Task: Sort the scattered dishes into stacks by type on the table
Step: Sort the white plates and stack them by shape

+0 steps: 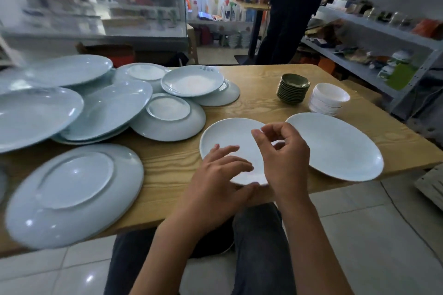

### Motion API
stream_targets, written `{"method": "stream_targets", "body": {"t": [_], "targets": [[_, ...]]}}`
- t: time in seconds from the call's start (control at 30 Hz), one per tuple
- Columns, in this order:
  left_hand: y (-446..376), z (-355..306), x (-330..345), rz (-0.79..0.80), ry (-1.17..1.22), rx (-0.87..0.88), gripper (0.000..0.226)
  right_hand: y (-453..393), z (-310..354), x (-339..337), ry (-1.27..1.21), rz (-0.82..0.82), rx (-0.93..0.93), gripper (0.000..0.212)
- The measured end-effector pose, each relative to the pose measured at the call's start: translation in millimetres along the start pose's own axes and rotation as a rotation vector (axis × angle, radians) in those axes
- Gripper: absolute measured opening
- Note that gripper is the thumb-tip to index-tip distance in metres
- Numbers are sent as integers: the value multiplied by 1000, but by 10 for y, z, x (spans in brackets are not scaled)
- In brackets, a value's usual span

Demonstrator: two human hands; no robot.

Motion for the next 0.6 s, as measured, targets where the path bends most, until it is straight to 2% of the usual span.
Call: {"method": "stream_targets", "body": {"t": [0.1,0.3,0.47,0.6], "targets": [[293,48,-320,-119,-8,-104,26,60,181,238,-83,61,-16,11],[879,345,-839,-292,-202,-326,37,344,568,900,-253,290,-108,13],[1335,598,-1161,-373,-329,-560,53,582,735,1306,-264,444,-175,13],[1554,710,-1386,-520,-292,-673,54,678,781,1503,-265,530,-176,16]]}}
Point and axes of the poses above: each hand's wrist, its own y-axis away from the middle knuckle, its own x-axis out of the palm, z = x × y, the point moved 1 cm from there along -y, towards the middle knuckle, and after that the axes turned 10 degrees about z, right-handed, at the moved point
